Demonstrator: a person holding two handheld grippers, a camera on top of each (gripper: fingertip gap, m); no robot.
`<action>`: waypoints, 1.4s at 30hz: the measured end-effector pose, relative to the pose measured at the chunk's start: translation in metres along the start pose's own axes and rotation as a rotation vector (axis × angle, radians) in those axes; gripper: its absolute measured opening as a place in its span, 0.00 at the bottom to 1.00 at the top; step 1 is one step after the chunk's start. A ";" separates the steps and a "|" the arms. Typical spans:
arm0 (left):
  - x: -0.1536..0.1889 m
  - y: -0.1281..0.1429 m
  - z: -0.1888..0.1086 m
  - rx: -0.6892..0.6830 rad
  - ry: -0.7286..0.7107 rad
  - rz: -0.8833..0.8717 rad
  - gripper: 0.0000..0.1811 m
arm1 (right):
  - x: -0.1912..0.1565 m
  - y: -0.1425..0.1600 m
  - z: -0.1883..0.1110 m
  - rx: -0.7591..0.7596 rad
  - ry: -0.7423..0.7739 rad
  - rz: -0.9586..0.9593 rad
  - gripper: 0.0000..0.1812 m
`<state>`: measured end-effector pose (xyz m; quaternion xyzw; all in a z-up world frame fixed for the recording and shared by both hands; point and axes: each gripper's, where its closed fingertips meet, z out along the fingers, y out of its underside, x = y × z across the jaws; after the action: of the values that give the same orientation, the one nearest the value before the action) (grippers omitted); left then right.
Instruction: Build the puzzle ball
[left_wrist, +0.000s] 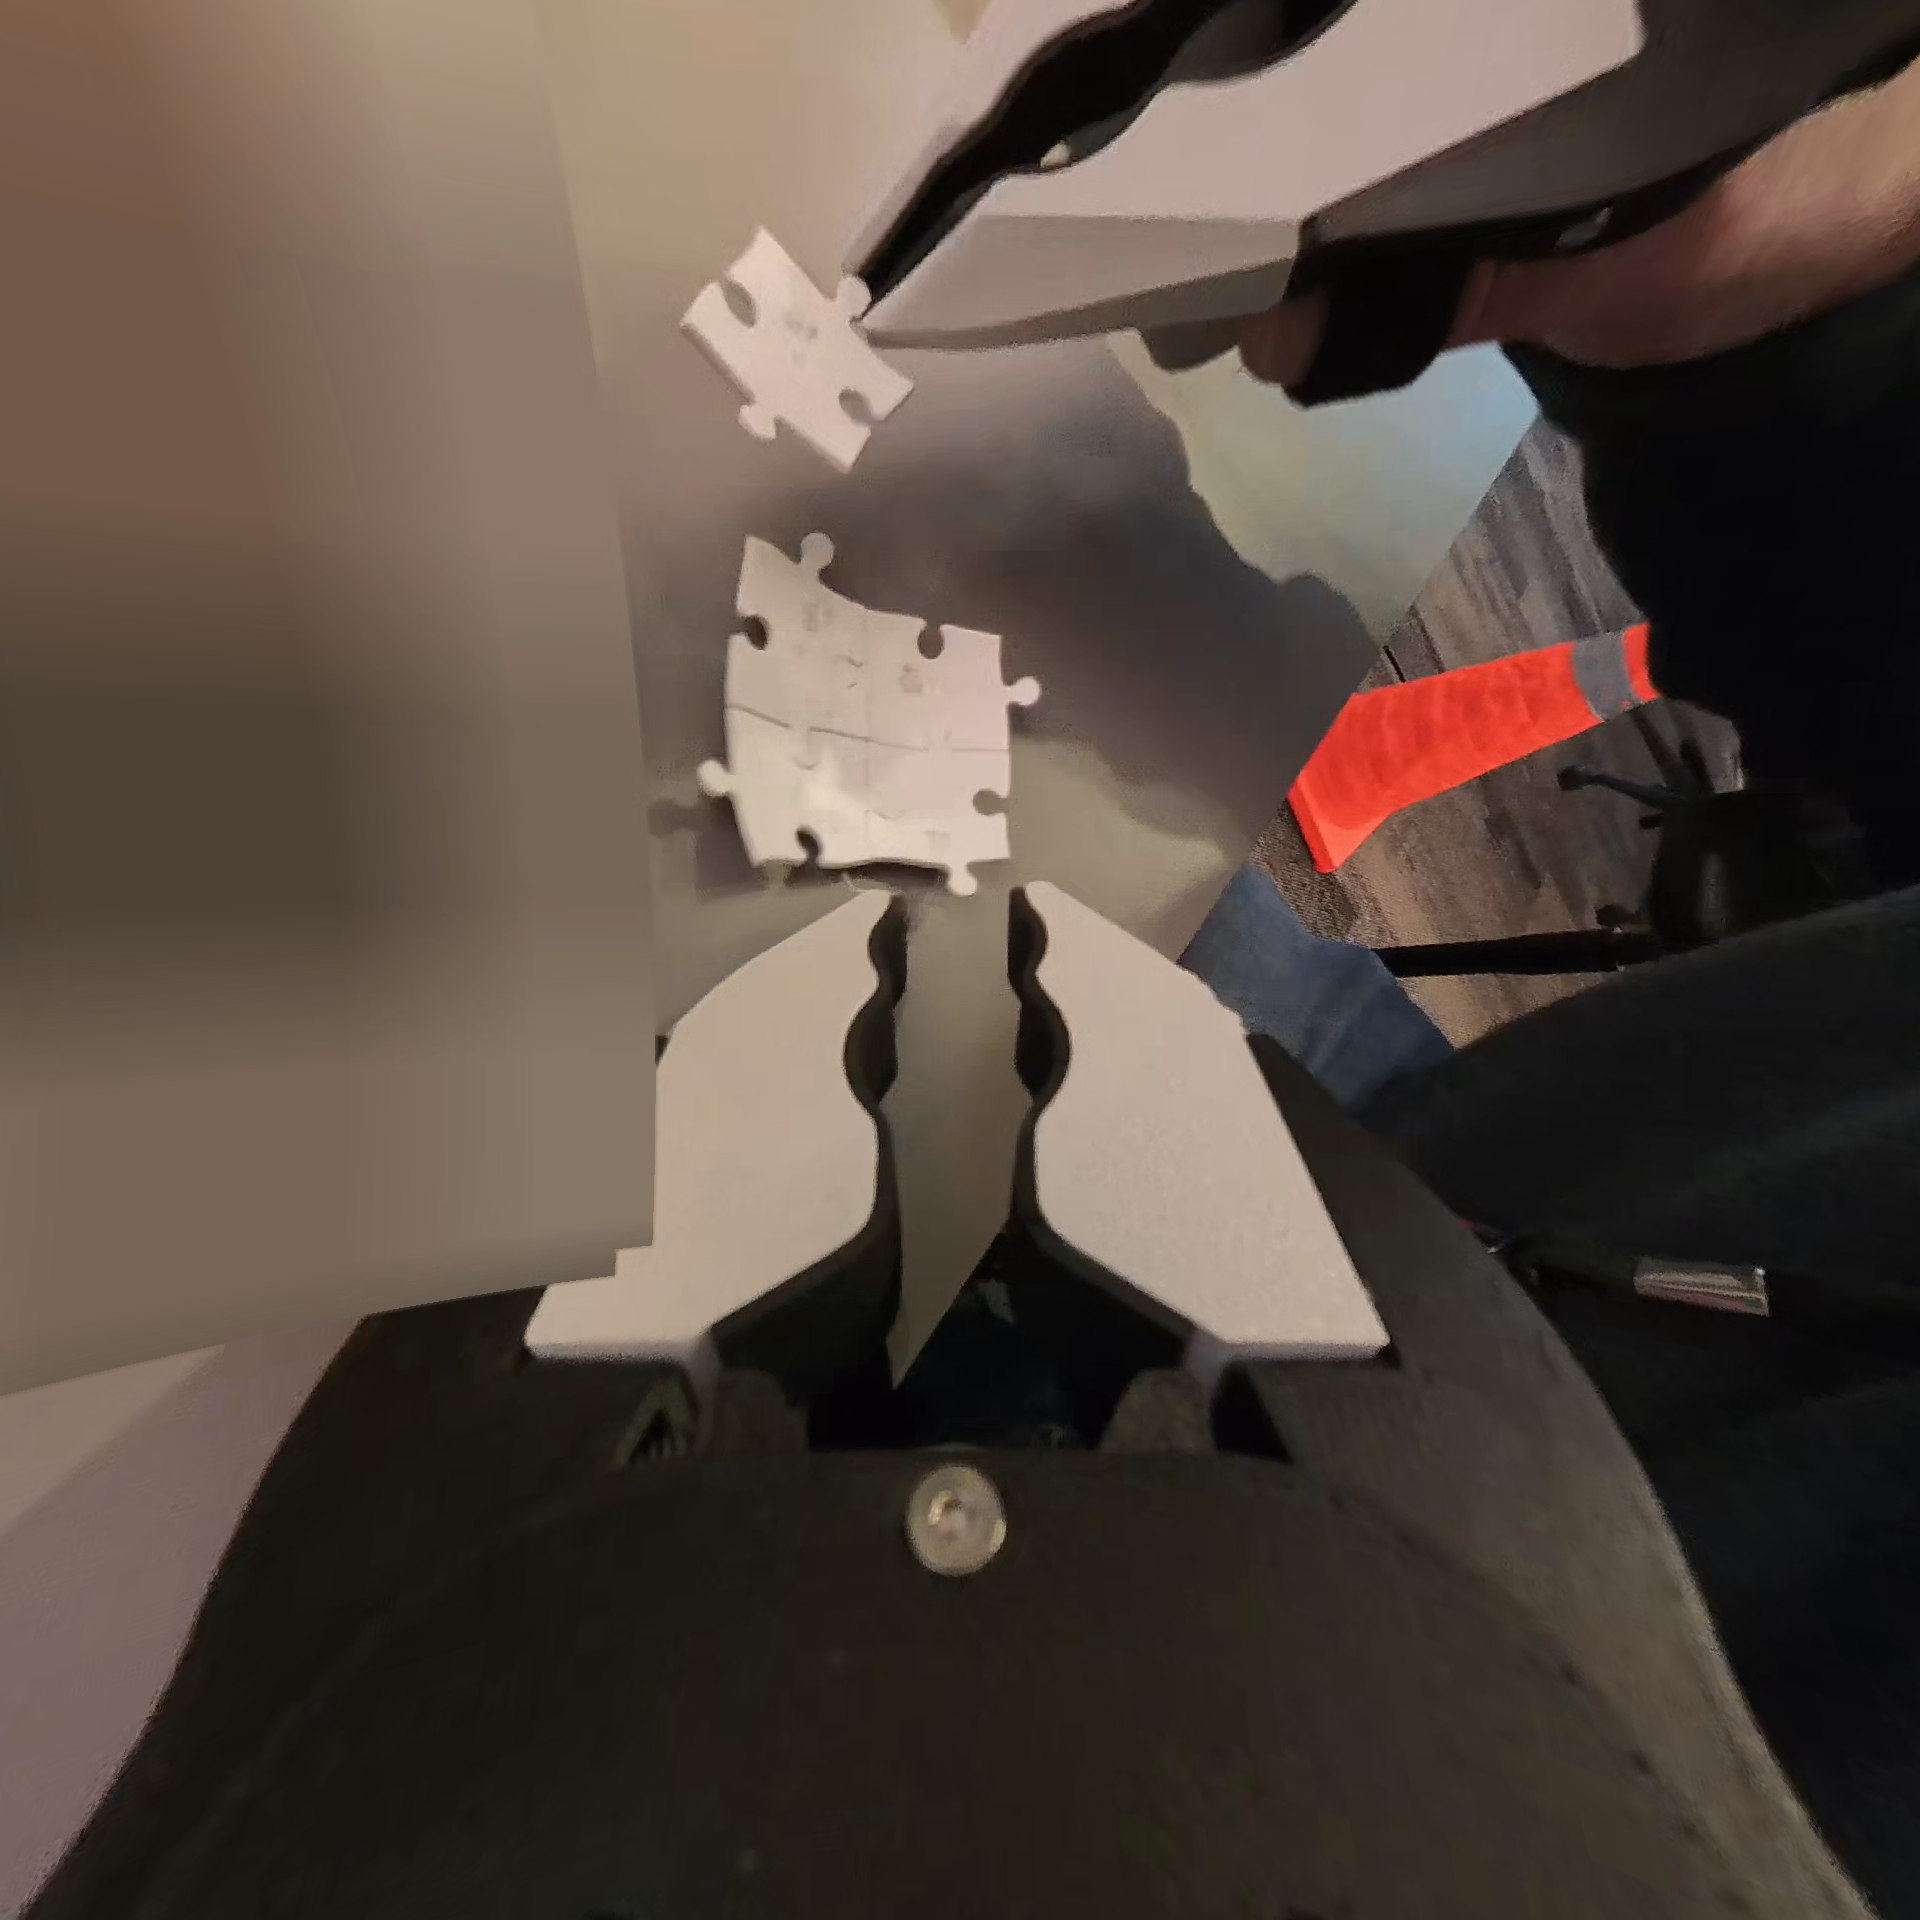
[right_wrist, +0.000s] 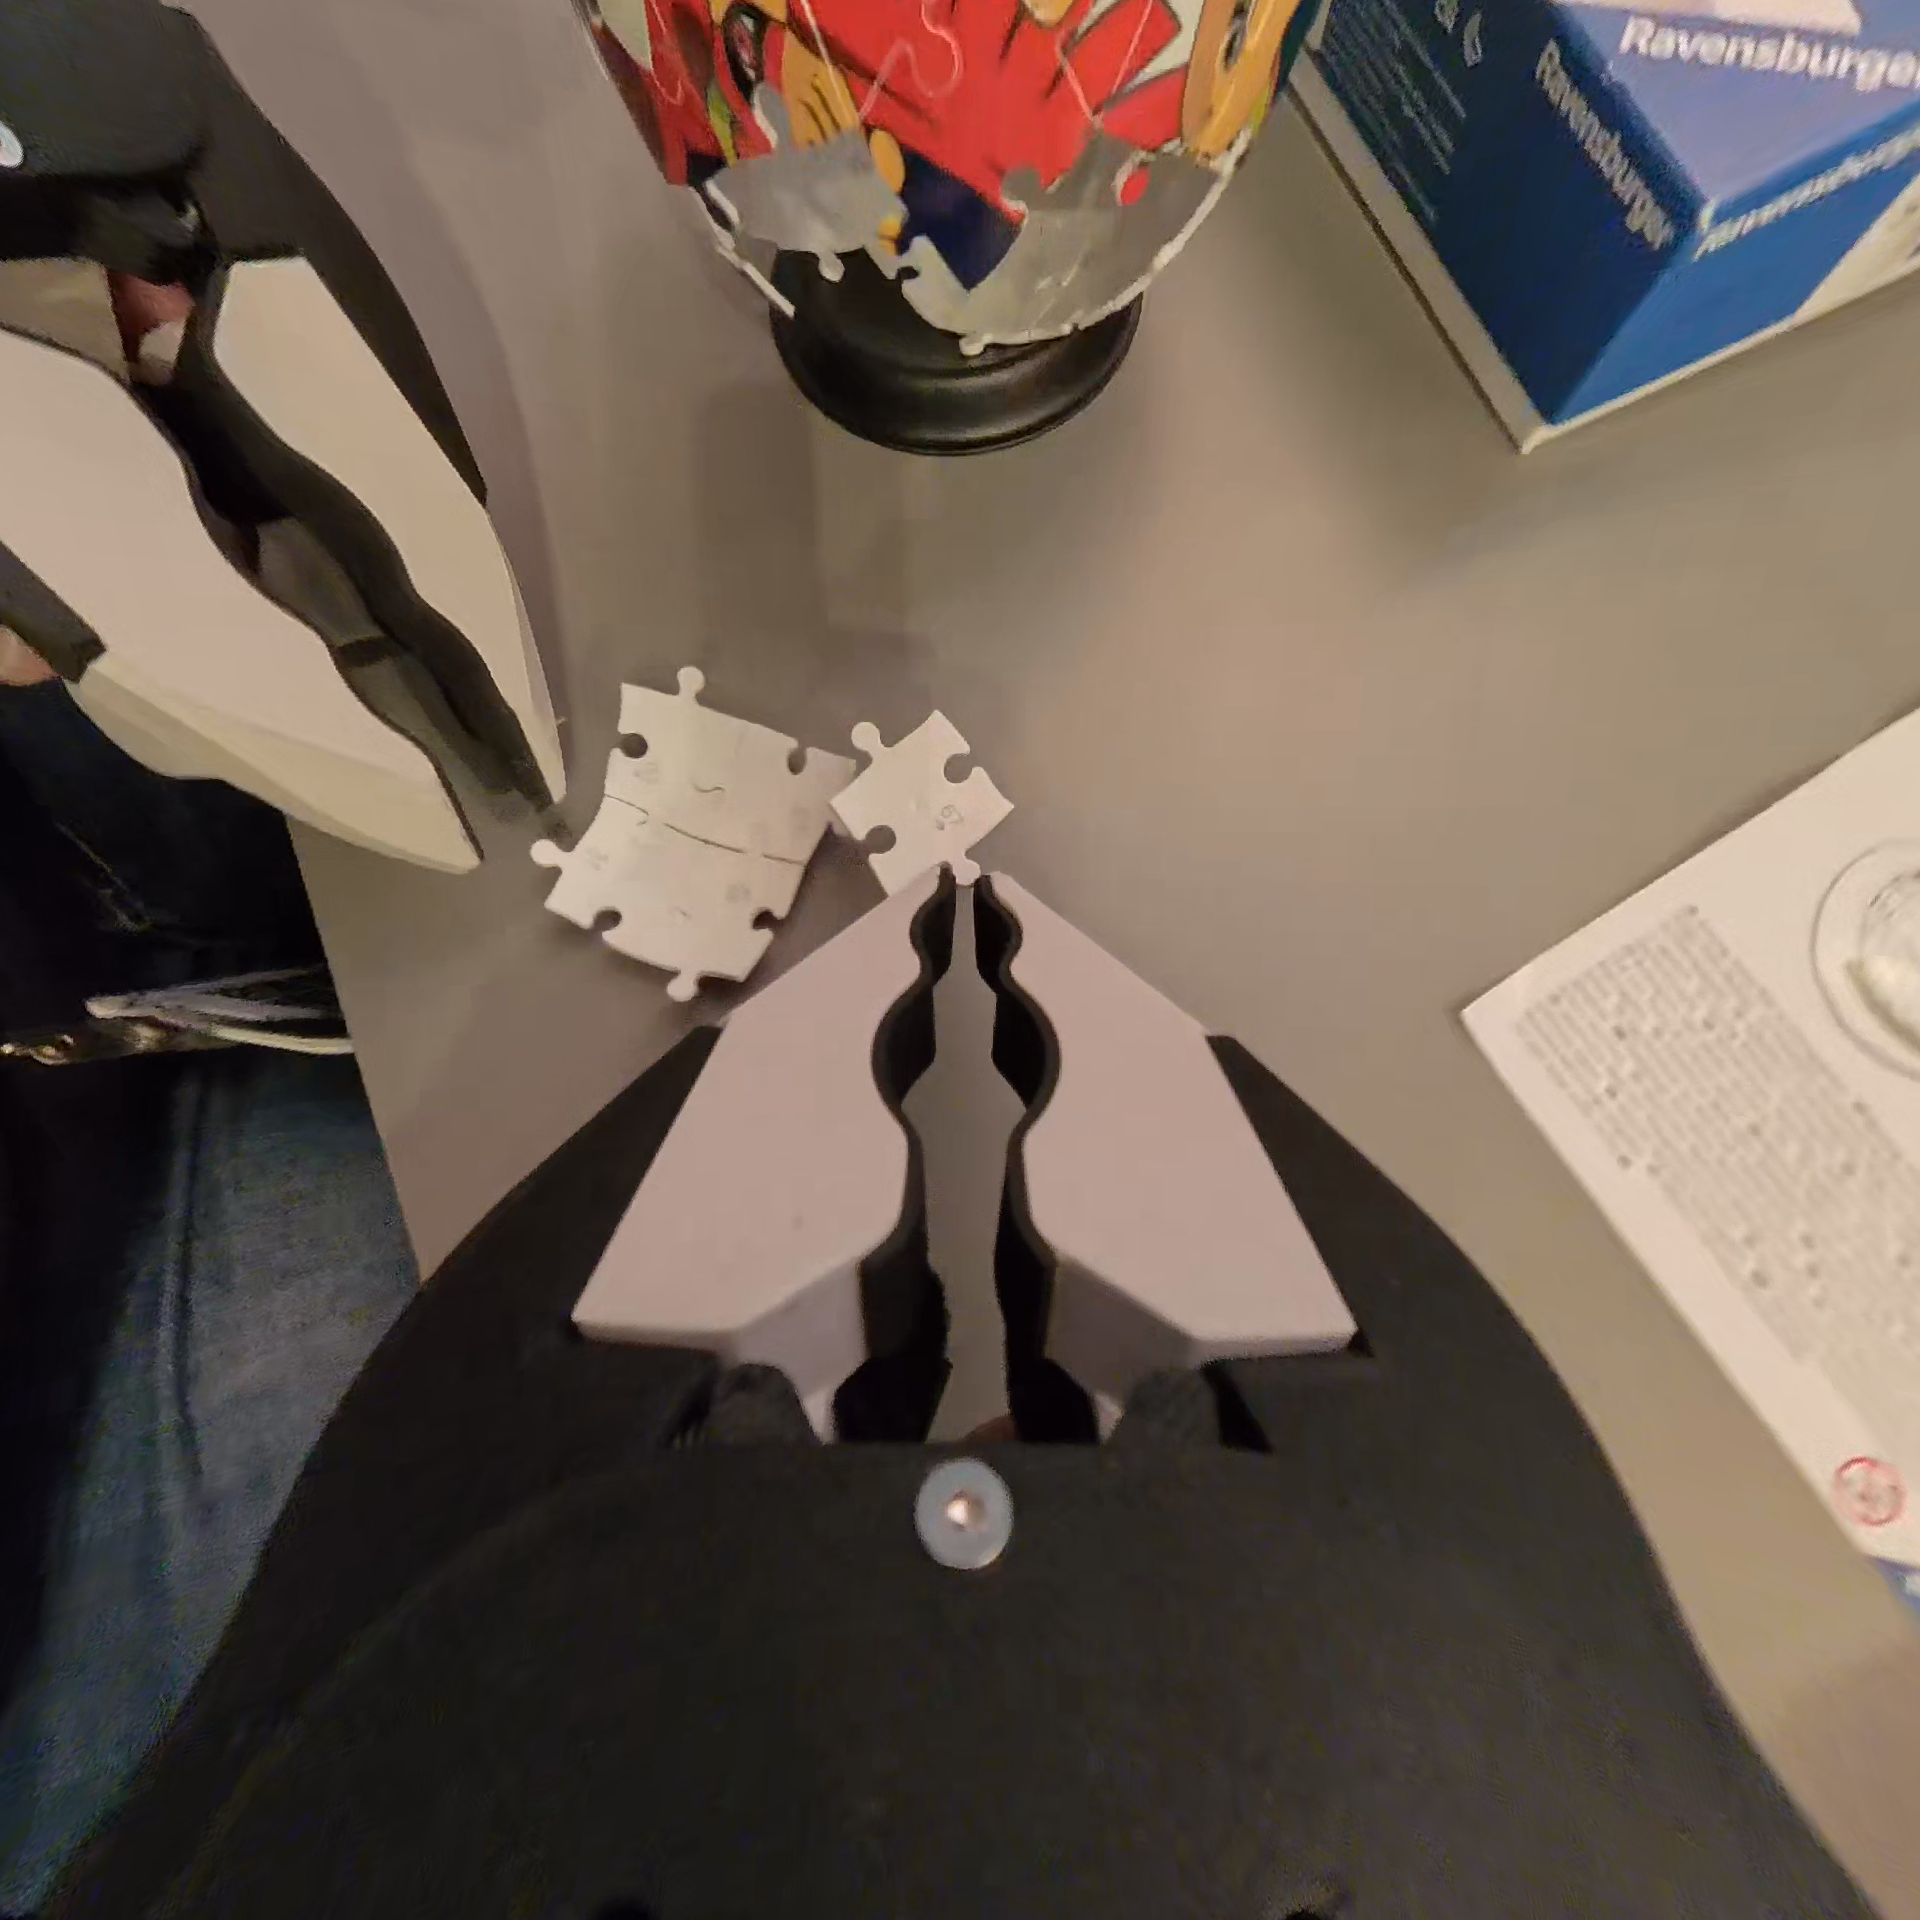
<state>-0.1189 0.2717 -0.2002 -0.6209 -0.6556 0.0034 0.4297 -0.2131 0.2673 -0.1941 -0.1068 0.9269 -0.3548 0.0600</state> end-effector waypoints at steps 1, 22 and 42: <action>0.002 0.000 0.001 0.000 0.006 0.004 0.10 | -0.003 0.002 0.000 0.008 0.006 0.021 0.01; 0.006 -0.032 0.014 -0.057 -0.122 0.361 0.14 | -0.015 -0.001 0.012 0.033 0.177 0.208 0.01; -0.004 -0.026 0.028 -0.130 -0.129 0.211 0.15 | -0.016 0.000 0.022 -0.007 0.287 0.283 0.01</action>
<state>-0.1567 0.2775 -0.2063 -0.7116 -0.6117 0.0460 0.3425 -0.1938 0.2571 -0.2099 0.0761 0.9330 -0.3510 -0.0239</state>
